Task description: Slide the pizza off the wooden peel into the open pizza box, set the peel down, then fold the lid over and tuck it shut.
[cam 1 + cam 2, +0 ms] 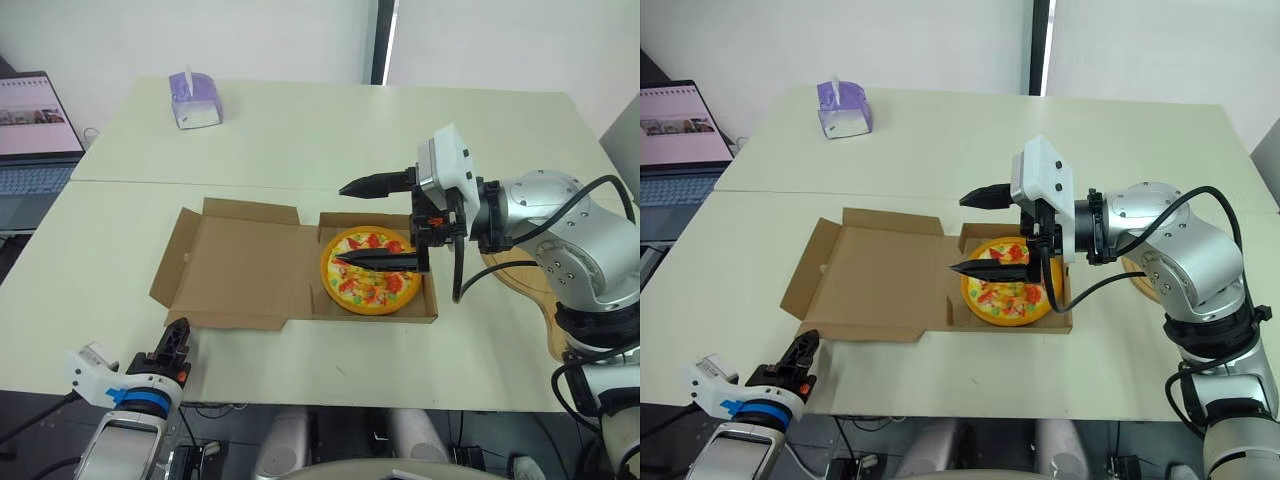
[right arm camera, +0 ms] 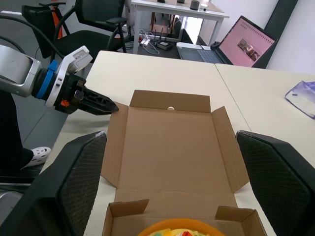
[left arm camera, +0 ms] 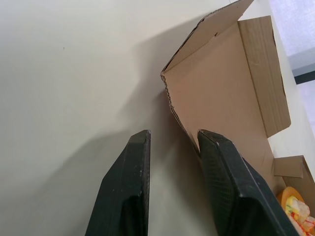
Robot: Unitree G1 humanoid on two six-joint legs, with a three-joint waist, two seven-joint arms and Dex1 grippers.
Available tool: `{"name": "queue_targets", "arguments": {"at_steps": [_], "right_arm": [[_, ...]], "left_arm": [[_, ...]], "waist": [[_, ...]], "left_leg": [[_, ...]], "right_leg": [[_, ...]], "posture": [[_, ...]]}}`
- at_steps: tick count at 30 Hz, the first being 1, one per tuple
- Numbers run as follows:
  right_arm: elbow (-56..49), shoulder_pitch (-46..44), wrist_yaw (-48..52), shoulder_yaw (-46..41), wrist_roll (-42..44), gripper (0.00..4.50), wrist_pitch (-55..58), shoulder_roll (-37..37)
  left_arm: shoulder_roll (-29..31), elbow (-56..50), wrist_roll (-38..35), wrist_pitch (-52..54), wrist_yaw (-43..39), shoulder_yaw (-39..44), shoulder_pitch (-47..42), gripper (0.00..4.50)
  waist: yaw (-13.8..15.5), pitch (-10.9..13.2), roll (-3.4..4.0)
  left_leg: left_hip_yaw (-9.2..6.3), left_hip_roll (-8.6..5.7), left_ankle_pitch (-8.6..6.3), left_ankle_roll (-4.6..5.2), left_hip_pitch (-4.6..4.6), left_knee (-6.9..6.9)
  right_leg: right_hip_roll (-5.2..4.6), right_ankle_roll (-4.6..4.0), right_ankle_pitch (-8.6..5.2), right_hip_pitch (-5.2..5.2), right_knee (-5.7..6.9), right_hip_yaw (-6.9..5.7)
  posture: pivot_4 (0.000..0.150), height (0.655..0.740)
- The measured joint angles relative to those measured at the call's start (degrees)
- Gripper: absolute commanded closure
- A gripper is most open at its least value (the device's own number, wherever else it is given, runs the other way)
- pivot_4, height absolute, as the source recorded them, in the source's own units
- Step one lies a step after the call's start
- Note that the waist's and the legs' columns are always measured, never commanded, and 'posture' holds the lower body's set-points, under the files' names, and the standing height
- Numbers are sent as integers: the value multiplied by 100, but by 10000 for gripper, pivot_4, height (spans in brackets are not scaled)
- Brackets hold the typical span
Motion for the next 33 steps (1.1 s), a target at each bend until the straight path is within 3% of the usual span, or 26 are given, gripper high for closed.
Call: {"name": "queue_targets", "arguments": {"at_steps": [14, 17, 20, 29, 31, 33], "right_arm": [[-5, 1, -2, 0, 0, 0, 0, 0], [-5, 1, -2, 0, 0, 0, 0, 0], [-5, 1, -3, 0, 0, 0, 0, 0], [96, 75, 4, 21, -210, 0, -175, -57], [524, 50, 117, 128, -572, 0, -605, -224], [1372, -92, 232, 220, -1066, 3970, -1129, -370]], "left_arm": [[106, 247, 19, 133, -263, 0, -212, 29386], [106, 247, 19, 152, -263, 0, -219, 35360], [104, 244, 21, 168, -269, 0, -214, 44669], [72, 149, 10, 147, -122, 0, -282, 44669], [90, 148, 16, 149, -116, -1, -335, 44669], [161, 144, 25, 157, -114, 6, -386, 45000]], "waist": [[0, 1, 0], [0, 1, 0], [-1, 1, 0], [1, 2, -1], [0, 2, -1], [-3, 7, -7]], "left_leg": [[-2, 0, 0, 0, -1, -1], [-2, 0, 0, 0, -1, -1], [-2, 0, 0, 0, -2, -1], [-3, 0, 0, 0, -3, -1], [-1, 0, 0, 0, -1, 0], [6, 0, 0, -1, 0, 0]], "right_leg": [[0, 0, 0, -1, -2, 0], [0, 0, 0, -2, -3, 0], [-1, 0, 0, -2, -3, -1], [-1, 1, 0, -1, -3, 0], [-1, 1, 0, 1, -4, 0], [-1, 0, 0, 1, -6, 2]], "posture": [[1500, 7400], [1500, 7400], [1500, 7400], [1500, 7400], [1500, 7400], [1500, 7400]]}}
